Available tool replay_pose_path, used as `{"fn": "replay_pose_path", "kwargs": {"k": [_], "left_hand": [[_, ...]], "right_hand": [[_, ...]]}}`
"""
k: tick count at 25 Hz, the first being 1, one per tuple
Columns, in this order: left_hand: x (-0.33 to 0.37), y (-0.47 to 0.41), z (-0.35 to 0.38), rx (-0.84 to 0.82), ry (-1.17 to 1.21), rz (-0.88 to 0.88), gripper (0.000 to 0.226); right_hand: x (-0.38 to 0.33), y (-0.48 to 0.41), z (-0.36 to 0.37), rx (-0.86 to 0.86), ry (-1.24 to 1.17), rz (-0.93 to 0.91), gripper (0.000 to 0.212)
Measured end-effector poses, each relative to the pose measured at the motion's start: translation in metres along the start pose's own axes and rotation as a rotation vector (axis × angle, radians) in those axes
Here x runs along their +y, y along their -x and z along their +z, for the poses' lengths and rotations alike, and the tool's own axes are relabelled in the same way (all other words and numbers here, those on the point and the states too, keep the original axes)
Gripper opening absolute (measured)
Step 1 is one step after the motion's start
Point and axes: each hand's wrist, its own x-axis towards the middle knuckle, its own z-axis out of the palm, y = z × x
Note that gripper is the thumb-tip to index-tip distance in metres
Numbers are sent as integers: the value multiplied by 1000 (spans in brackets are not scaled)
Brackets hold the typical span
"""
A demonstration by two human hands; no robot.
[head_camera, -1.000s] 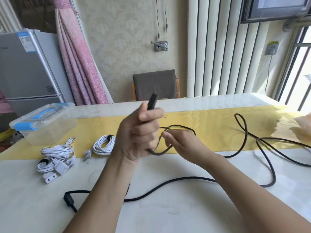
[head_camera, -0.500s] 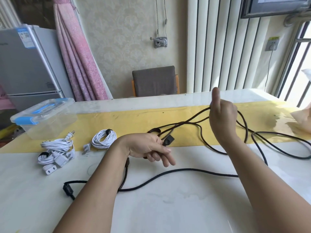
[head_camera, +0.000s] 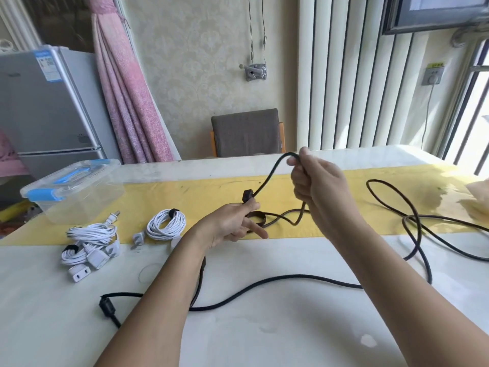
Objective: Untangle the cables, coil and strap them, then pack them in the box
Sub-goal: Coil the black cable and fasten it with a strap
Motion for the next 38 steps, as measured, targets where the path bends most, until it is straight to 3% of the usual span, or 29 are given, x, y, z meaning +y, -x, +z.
{"fn": "replay_pose_path", "kwargs": {"k": [3,6,10,12,15,17,19,22,25,30,34,38], "left_hand": [[1,-8,-4,172,326,12,32],[1,-14,-17,195,733,-39,39],[0,-12,-23,227,896,92,27],[3,-7,-26,162,1041,203,18],[9,8,-33,-157,1154,330,9],[12,19,-33,-434,961,383,6],[12,26,-30,-691,714,386,18],[11,35,-32,-876,394,386,36],[8,38,-32,-843,80,340,46],[9,28,-8,-639,-237,40,43],[6,16,0,-319,21,24,43],[4,-4,8,39,324,83,35]], "right_hand": [[4,10,12,-307,121,-15,32],[18,20,21,-607,469,-103,29],[45,29,27,-828,991,-272,20],[50,27,25,-832,1130,-231,23],[49,12,11,-731,1185,-137,24],[47,1,-7,-631,1141,-78,21],[44,-9,-25,-555,1112,-48,14],[41,-19,-46,-337,1072,-46,8],[39,-25,-60,-5,793,32,4],[35,-27,-54,274,713,50,7],[22,-21,-34,312,698,-1,17],[22,-8,-7,128,654,-5,19]]}}
